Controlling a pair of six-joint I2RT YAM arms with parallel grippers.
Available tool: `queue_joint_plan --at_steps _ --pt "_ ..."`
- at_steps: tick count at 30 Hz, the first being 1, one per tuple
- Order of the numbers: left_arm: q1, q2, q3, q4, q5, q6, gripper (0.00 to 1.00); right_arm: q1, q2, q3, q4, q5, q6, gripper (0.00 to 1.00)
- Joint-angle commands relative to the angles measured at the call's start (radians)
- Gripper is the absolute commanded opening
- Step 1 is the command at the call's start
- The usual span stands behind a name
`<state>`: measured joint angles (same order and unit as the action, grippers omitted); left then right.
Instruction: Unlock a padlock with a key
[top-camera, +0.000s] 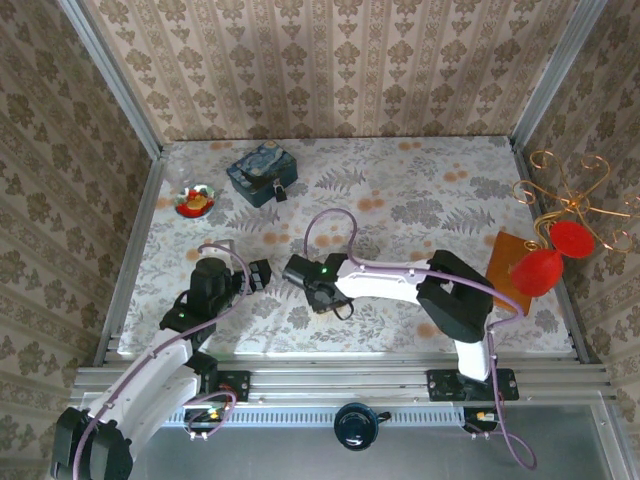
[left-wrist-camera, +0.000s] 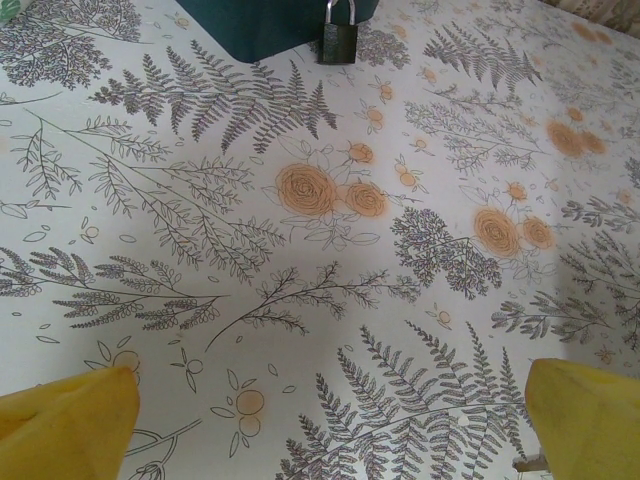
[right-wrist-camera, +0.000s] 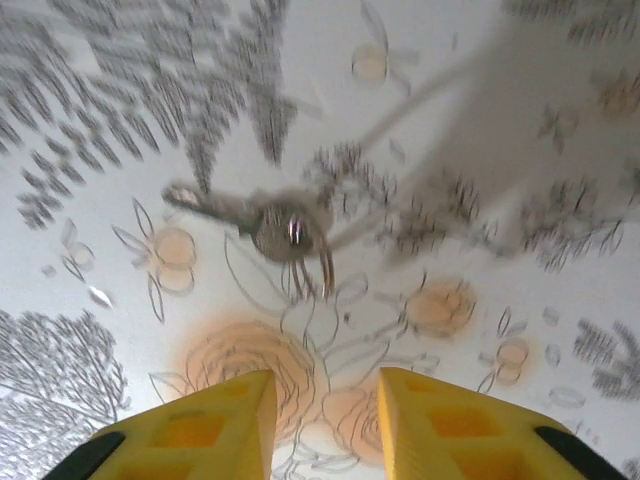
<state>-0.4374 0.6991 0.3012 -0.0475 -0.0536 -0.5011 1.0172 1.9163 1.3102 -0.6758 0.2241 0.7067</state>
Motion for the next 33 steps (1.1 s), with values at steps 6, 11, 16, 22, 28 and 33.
queue_joint_plan --at_steps 6,11,16,22,28,33 --pt "0.006 -0.018 -0.005 0.009 -0.023 0.019 1.00 -0.059 0.022 0.066 0.012 -0.076 -0.221 0.43" --pt "0.008 -0.024 -0.005 0.003 -0.026 0.021 1.00 -0.086 0.046 0.074 0.022 -0.120 -0.269 0.45" --pt "0.010 -0.025 -0.004 0.001 -0.028 0.021 1.00 -0.091 0.085 0.102 0.016 -0.168 -0.284 0.44" --pt "0.013 -0.024 -0.005 0.003 -0.028 0.022 1.00 -0.092 0.126 0.115 0.016 -0.182 -0.273 0.39" --pt "0.014 -0.011 -0.007 0.017 -0.018 0.024 1.00 -0.093 0.146 0.107 0.042 -0.193 -0.246 0.30" --pt "0.017 0.011 -0.007 0.044 0.000 0.033 1.00 -0.093 0.143 0.102 0.068 -0.203 -0.229 0.14"
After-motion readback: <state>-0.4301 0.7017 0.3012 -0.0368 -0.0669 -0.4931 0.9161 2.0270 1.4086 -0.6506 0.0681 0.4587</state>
